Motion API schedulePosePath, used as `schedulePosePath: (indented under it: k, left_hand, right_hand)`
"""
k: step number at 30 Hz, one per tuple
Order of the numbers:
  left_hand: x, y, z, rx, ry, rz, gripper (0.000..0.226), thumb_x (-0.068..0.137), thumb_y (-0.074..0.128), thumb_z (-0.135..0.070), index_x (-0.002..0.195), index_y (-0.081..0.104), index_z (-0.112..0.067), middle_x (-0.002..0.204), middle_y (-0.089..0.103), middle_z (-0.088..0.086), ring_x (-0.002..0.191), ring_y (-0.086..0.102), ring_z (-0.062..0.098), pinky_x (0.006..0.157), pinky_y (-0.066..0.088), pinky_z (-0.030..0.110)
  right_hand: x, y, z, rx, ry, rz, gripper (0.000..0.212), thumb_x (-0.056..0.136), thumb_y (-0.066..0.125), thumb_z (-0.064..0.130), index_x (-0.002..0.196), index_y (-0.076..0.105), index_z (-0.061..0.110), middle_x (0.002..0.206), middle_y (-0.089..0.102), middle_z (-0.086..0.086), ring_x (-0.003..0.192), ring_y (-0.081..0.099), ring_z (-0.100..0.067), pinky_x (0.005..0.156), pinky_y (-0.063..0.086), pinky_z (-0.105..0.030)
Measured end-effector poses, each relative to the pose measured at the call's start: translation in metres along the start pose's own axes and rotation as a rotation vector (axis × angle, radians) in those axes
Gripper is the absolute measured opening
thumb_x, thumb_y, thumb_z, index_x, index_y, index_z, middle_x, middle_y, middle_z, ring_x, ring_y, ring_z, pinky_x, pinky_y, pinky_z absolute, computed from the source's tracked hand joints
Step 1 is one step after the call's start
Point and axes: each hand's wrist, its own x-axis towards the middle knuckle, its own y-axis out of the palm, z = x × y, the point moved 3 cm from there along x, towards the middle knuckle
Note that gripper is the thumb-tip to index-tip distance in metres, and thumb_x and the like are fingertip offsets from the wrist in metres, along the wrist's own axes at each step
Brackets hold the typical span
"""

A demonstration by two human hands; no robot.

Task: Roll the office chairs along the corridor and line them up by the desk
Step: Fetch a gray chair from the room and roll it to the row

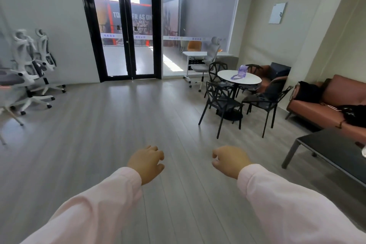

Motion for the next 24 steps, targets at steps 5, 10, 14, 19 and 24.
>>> schedulePosePath:
  k: [5,10,14,19,24]
  left_hand:
    - [0.099,0.001,0.049,-0.029,-0.085,0.012,0.034,0.093,0.046,-0.037,0.123,0.052,-0.023,0.125,0.051,-0.003,0.118,0.045,0.017,0.093,0.039,0.028]
    - [0.208,0.013,0.1,-0.03,-0.097,0.013,0.035,0.092,0.046,-0.037,0.123,0.052,-0.022,0.125,0.052,-0.002,0.118,0.045,0.018,0.092,0.037,0.026]
    - [0.312,0.017,0.144,-0.04,-0.066,-0.002,0.035,0.093,0.045,-0.037,0.124,0.051,-0.023,0.126,0.051,-0.003,0.118,0.045,0.017,0.092,0.039,0.028]
    - [0.449,0.008,0.214,-0.013,-0.046,-0.012,0.035,0.093,0.044,-0.039,0.124,0.051,-0.025,0.126,0.052,-0.005,0.116,0.047,0.015,0.091,0.041,0.028]
    - [0.572,0.011,0.259,-0.021,-0.02,0.028,0.034,0.093,0.044,-0.04,0.124,0.051,-0.026,0.126,0.052,-0.005,0.117,0.047,0.015,0.094,0.041,0.029]
  right_hand:
    - [0.126,-0.016,-0.009,-0.018,-0.071,0.027,0.034,0.093,0.045,0.034,0.123,0.056,0.021,0.114,0.063,0.0,0.1,0.06,-0.021,0.081,0.05,-0.032]
    - [0.242,-0.01,-0.015,-0.012,-0.094,0.045,0.035,0.094,0.045,0.036,0.125,0.054,0.021,0.118,0.063,-0.001,0.104,0.06,-0.022,0.082,0.048,-0.031]
    - [0.349,-0.01,-0.02,-0.031,-0.068,0.046,0.034,0.093,0.045,0.036,0.123,0.056,0.023,0.115,0.063,0.0,0.1,0.06,-0.021,0.081,0.05,-0.032]
    - [0.491,-0.037,-0.026,-0.043,-0.025,0.021,0.035,0.094,0.043,0.035,0.125,0.054,0.023,0.118,0.061,-0.001,0.103,0.06,-0.021,0.081,0.049,-0.032]
    - [0.602,-0.044,-0.044,-0.012,0.029,0.054,0.033,0.094,0.044,0.035,0.123,0.055,0.023,0.117,0.062,0.0,0.101,0.06,-0.021,0.081,0.049,-0.032]
